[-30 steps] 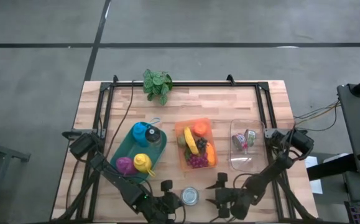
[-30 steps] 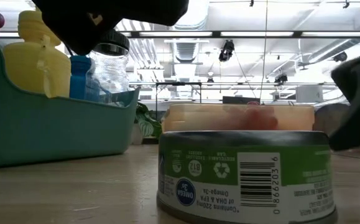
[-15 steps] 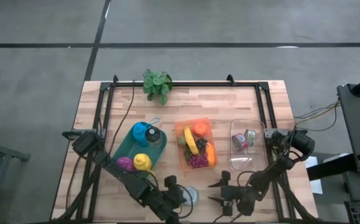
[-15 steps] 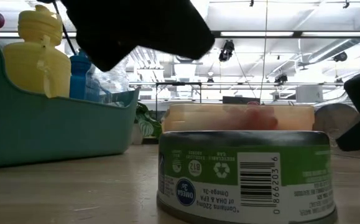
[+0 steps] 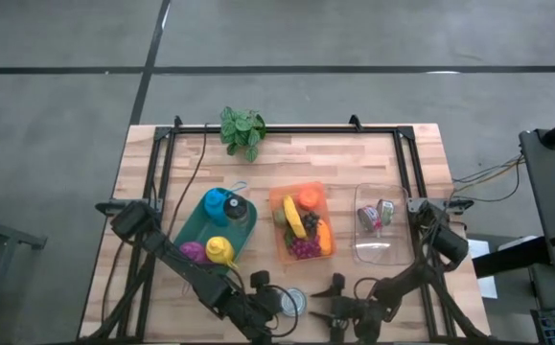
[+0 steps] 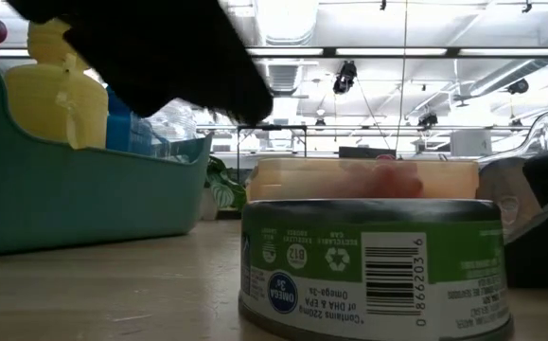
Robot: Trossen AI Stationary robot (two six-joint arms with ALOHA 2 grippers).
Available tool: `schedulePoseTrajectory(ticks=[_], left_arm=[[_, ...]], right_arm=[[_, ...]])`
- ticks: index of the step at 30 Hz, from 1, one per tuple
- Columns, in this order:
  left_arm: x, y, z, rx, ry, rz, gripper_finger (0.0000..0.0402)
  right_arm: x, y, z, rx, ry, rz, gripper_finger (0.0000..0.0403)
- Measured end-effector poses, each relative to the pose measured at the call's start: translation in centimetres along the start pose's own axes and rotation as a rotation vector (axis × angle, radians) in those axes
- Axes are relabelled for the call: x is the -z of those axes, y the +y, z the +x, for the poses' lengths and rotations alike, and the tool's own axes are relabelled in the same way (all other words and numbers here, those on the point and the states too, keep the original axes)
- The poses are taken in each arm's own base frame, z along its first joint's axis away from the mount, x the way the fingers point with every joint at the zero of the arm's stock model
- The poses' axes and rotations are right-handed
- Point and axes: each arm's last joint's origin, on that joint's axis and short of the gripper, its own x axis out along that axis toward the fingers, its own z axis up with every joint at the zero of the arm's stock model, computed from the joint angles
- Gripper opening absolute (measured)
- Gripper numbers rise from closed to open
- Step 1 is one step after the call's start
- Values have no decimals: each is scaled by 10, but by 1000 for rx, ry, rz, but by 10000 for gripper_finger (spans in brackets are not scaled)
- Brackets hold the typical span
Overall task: Pick & Place Food Item
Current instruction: Put the green tuna can into the transparent bin
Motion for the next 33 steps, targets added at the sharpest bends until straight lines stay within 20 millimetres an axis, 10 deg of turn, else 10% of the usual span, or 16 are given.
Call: schedulePoseTrajectory(ticks=[33], left_arm=[[-5,23,-9,14,195,167,2]], right_arm=[[-10,-4,17,50,-32,4,221]])
